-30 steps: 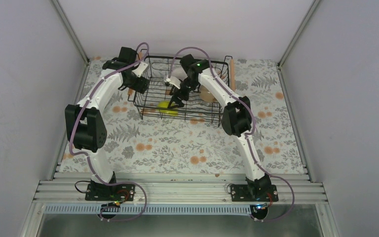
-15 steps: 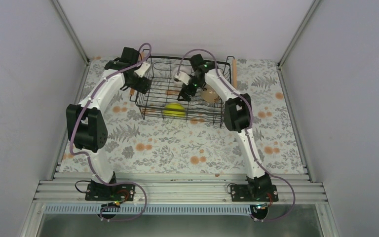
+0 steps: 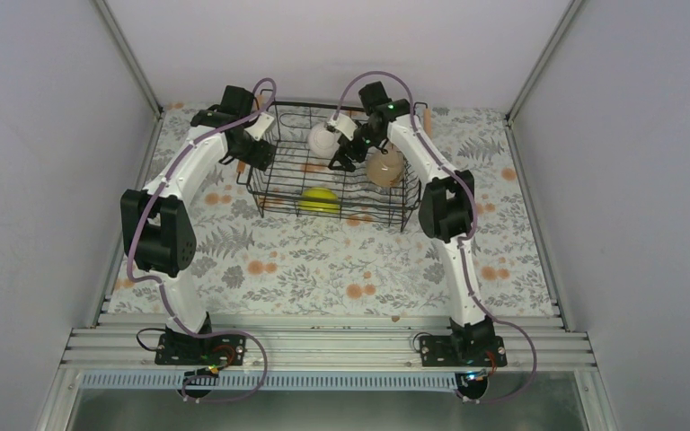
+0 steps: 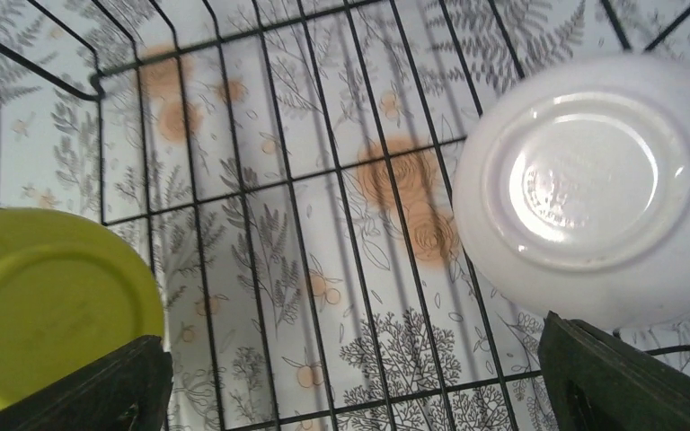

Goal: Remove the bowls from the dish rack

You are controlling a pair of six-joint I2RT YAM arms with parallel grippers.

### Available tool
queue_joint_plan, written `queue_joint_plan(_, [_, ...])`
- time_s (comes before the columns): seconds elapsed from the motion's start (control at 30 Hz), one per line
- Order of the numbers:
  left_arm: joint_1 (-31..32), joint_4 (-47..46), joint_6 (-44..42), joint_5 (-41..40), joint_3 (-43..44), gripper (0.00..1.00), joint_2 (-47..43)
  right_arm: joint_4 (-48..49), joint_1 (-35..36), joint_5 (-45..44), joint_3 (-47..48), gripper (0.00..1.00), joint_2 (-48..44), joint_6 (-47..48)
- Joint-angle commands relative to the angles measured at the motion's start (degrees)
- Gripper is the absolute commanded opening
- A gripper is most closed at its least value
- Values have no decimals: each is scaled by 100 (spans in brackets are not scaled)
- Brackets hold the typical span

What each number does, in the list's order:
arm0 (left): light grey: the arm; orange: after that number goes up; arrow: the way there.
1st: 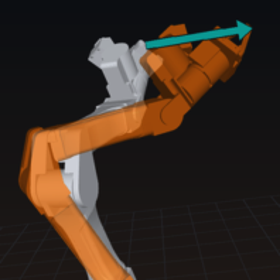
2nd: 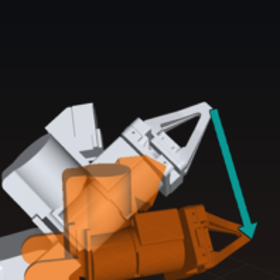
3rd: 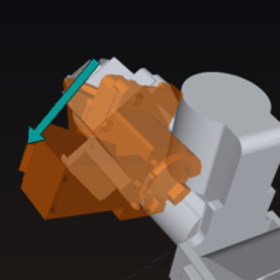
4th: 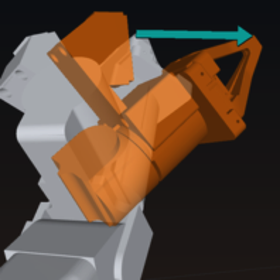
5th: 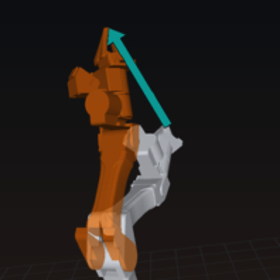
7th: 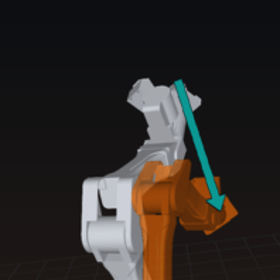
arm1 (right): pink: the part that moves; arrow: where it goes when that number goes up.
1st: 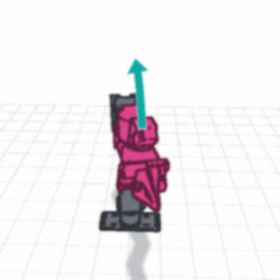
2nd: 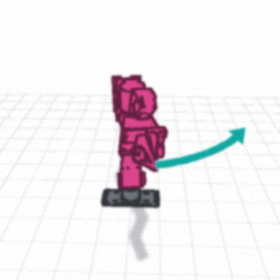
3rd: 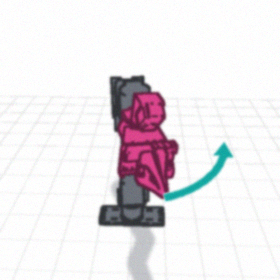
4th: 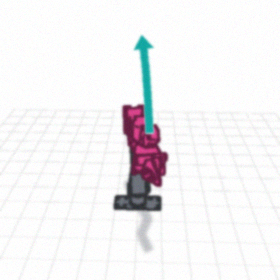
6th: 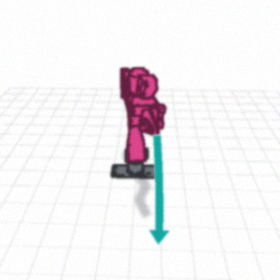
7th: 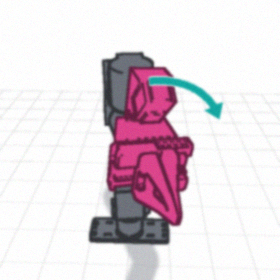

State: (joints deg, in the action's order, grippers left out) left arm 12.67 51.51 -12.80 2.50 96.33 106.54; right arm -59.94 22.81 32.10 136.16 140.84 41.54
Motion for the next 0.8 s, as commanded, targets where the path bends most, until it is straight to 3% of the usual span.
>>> queue_joint_plan(0.0, [170, 166, -118, 233, 17, 79, -96, -323, 52, 352, 205, 100, -294, 78])
queue_joint_plan(0.53, [164, 187, -162, 54, -29, 79, -698, -513, 239, 345, 149, 100, -172, 87])
queue_joint_plan(0.77, [162, 137, -166, 22, -84, 79, -634, -1019, 385, 431, 162, 100, -197, 457])
